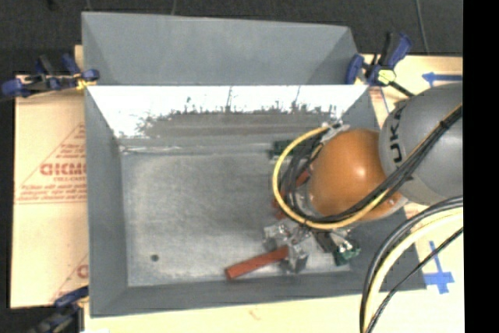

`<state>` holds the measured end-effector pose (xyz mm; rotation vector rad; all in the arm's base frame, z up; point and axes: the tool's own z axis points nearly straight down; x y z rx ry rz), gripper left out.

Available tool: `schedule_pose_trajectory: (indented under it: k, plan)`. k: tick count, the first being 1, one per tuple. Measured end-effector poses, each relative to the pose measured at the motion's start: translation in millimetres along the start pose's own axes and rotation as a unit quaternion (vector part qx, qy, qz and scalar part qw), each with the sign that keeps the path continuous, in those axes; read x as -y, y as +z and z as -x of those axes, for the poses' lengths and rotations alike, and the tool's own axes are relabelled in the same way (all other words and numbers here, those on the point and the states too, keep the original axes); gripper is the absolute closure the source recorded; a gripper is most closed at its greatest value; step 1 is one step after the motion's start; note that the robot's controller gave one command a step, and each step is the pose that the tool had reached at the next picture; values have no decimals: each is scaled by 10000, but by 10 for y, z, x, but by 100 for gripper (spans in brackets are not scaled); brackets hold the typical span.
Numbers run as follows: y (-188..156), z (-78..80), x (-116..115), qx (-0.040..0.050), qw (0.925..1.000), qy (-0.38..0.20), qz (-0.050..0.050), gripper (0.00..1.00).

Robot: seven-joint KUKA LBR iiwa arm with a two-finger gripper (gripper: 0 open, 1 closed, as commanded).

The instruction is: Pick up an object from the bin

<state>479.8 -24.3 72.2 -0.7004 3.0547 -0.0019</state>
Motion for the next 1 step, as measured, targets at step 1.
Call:
schedule_pose_trajectory:
  k: [1]
  plan:
    - [-1670,134,122,15,10000,-41,-18,100]
